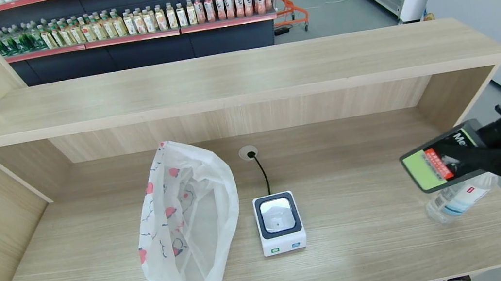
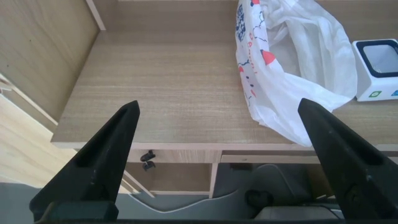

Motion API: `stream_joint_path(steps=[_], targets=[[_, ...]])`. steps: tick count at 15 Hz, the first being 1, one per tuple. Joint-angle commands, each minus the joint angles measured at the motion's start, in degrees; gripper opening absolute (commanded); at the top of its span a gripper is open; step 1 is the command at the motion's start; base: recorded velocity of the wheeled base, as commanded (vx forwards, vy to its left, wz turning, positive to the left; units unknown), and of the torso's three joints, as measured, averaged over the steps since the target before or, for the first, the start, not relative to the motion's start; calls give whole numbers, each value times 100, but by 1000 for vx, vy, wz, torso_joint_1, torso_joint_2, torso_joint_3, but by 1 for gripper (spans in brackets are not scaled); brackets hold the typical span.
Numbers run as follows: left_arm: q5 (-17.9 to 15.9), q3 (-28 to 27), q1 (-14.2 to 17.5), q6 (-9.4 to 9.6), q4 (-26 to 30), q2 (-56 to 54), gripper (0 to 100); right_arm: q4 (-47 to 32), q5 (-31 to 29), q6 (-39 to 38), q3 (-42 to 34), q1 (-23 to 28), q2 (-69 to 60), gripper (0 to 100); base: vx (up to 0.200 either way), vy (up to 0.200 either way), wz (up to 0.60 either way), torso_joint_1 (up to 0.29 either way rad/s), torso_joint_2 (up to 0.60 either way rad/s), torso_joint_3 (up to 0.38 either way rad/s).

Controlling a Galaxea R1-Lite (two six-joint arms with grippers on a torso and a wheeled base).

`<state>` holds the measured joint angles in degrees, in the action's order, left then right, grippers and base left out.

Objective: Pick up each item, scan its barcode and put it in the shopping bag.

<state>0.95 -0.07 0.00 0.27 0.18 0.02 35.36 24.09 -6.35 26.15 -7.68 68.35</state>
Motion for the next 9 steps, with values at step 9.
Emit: stream_joint_path(steps=[9], targets=[[2, -1, 0, 0, -1, -2, 100, -153, 826, -2608, 699, -1034, 1075, 0, 0, 0, 0, 0, 0, 0]])
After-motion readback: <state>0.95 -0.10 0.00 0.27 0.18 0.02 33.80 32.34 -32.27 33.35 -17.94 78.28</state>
